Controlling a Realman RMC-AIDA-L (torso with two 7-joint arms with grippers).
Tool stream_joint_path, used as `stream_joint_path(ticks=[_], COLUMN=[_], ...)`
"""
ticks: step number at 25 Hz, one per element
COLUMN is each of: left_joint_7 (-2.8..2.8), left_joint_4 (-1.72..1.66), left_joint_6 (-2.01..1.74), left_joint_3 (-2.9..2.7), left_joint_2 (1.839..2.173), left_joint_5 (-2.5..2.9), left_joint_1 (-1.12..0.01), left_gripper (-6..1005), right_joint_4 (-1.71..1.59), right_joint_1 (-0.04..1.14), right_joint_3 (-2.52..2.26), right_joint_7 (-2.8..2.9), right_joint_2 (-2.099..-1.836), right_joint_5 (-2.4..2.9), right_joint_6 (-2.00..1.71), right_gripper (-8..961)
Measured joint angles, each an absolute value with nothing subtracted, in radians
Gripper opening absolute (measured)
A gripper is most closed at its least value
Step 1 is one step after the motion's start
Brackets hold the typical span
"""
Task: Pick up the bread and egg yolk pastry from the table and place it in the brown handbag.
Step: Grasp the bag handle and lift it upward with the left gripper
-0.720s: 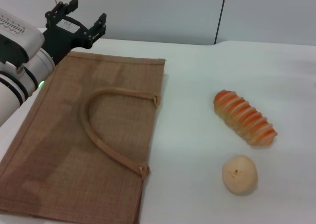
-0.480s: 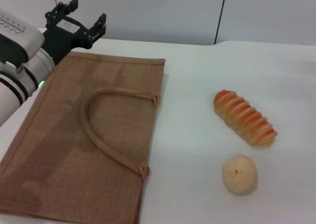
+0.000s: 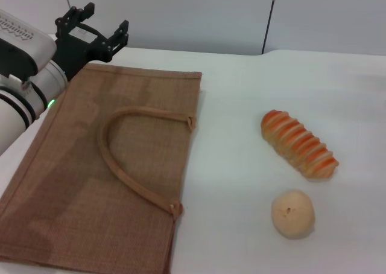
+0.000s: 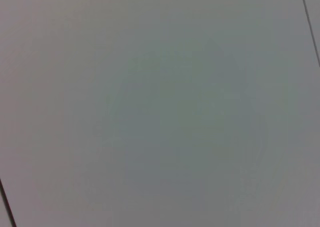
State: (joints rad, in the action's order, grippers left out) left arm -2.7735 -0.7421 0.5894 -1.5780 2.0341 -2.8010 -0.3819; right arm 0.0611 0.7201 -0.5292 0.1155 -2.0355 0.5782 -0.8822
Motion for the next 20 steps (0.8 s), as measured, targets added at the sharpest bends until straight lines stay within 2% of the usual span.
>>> stream_joint_path(ticks=[5,11,14,20], left_joint_7=[-2.708,-2.577,-2.526,-2.466], left_joint_4=[-0.754,-0.934,-1.113,-1.443], left_joint_6=[0.532,0.245,0.021,-0.339], left_joint_3=[-1.596,-1.724,-1.822,-1.934], left_joint_2=[2.032,2.013,1.981,1.876], left_joint_5=[-2.801,-2.759,-2.749,-2.901], left_joint_1=[-0.395,-0.385,-0.358,-0.345], left_gripper=[742,739,737,733], right_joint_4=[0.061,0.054,0.050,0.050], right_joint_1=[0.721,0.718,0.716,0.723], right_joint_3=[-0.529,-0.534,-0.536,-0.532], right_joint_7=[0.115,0.113,0.113,0.116], right_joint_2=[-2.036,-2.035,-2.034,-2.034], right_joint_5=[0.583,0.586,0.586,0.583], right_joint_6=[-0.876,-0.831,-0.828,-0.827], right_gripper=[882,882,882,882])
